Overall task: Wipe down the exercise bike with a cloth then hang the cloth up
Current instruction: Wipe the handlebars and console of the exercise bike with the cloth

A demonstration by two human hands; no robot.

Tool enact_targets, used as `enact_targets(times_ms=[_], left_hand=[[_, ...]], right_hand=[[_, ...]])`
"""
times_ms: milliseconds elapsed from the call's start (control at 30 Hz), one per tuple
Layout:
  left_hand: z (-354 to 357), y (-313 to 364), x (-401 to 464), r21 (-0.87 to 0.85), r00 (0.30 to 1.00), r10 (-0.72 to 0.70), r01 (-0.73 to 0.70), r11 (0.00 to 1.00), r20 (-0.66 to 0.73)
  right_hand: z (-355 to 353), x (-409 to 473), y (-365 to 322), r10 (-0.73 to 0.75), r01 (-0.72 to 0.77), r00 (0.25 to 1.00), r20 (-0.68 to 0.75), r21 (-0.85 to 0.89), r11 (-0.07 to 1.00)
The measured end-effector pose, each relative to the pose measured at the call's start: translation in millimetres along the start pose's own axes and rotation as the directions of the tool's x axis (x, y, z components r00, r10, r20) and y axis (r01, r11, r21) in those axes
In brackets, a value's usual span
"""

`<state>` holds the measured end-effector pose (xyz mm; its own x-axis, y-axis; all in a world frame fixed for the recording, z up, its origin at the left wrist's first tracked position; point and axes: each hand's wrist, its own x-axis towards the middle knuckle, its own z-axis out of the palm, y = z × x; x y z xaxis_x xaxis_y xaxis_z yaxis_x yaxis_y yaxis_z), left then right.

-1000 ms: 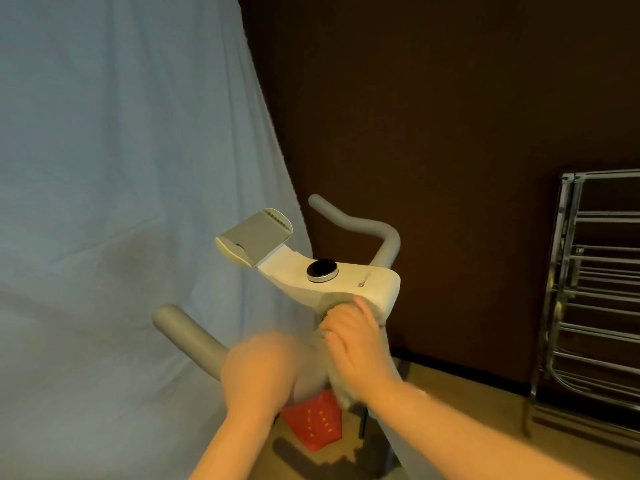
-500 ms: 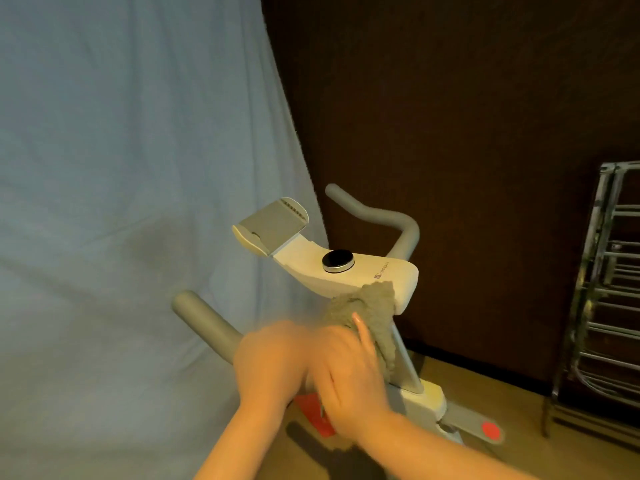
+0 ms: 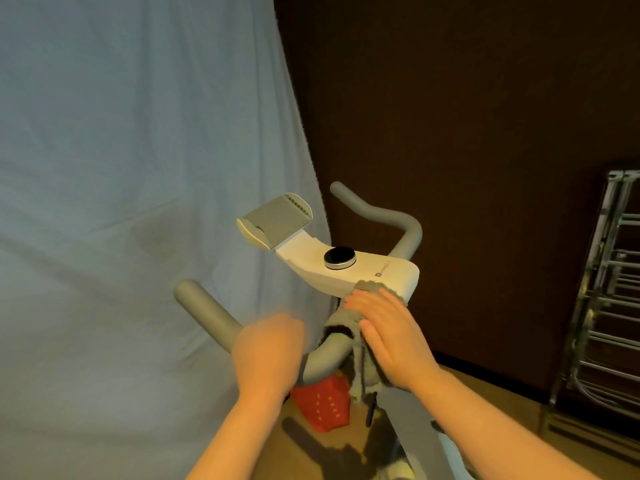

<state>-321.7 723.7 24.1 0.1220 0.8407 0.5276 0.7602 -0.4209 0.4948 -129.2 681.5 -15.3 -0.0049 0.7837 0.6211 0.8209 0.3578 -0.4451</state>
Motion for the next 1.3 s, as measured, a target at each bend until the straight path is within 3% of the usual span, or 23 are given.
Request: enact_targets(times_ms=[67,100,167,267,467,667,733,800,900,1000,1100,1167,1233,1300], left_hand=[[0.8,-0.6,-0.3,0.004,1.000,-0.001,0.001,1.000,0.005],[0.8,-0.5,-0.3,0.005,1.000,-0.005,0.005,1.000,0.010],[0.6,-0.6,-0.1,0.008,1.000,-0.010,0.010,1.000,0.015],[1.3,-3.1,0.3,-0.004,1.000,0.004,-0.004,1.000,0.005],[2.1,-5.7,-2.9,-0.068,0.999,0.027,-0.029,0.997,-0.038],[0.5,-7.9,-20.2,0.018,0.973,0.222,-0.221,0.975,-0.059],[-0.5,-9.7,-23.4,0.024,0.966,0.253,-0.252,0.967,-0.047],[-2.5,-11.8,-24.3,0.039,0.954,0.300,-0.299,0.954,-0.027],[-8.0,-22.1,-26.0,0.045,0.909,0.414,-0.416,0.908,0.033],[-12.8,-34.4,-28.7,-0.030,0.878,0.474,-0.473,0.881,0.065],[-14.5,-39.5,-27.0,-0.149,0.871,0.486,-0.472,0.869,0.075],[-17.1,-44.2,-23.3,-0.195,0.847,0.517,-0.491,0.849,0.120],[-24.3,-55.8,-16.6,-0.164,0.826,0.539,-0.516,0.841,0.165],[-32.0,-73.0,-4.5,-0.145,0.855,0.499,-0.481,0.865,0.140]], right_hand=[[22.7,-5.5,-39.1,0.215,-0.193,0.966,-0.144,0.152,0.969],[33.4,-6.5,-55.5,0.235,-0.209,0.957,-0.169,0.156,0.965],[35.0,-5.0,-61.9,0.055,-0.049,0.990,-0.130,0.049,0.998],[10.6,10.8,-23.9,-0.169,0.169,0.984,0.056,0.010,0.986],[16.0,17.0,-2.9,0.139,-0.170,0.970,-0.198,-0.154,0.973],[24.3,17.0,-18.4,0.250,-0.248,0.926,-0.283,0.044,0.968],[36.9,4.6,-47.4,0.216,-0.206,0.922,-0.322,0.065,0.976],[45.5,-5.5,-67.1,0.089,-0.089,0.939,-0.331,0.015,0.996],[30.5,6.3,-52.5,-0.087,0.050,0.980,-0.178,-0.203,0.978],[28.0,8.2,-53.2,0.079,-0.117,0.973,-0.216,-0.172,0.978],[64.0,-11.9,-101.0,0.323,-0.338,0.871,-0.371,0.027,0.941],[67.9,-17.5,-111.1,0.299,-0.307,0.877,-0.376,0.040,0.951],[54.1,-14.6,-97.1,0.212,-0.246,0.912,-0.352,-0.052,0.968],[45.5,-12.4,-90.2,0.223,-0.280,0.898,-0.379,-0.101,0.955]])
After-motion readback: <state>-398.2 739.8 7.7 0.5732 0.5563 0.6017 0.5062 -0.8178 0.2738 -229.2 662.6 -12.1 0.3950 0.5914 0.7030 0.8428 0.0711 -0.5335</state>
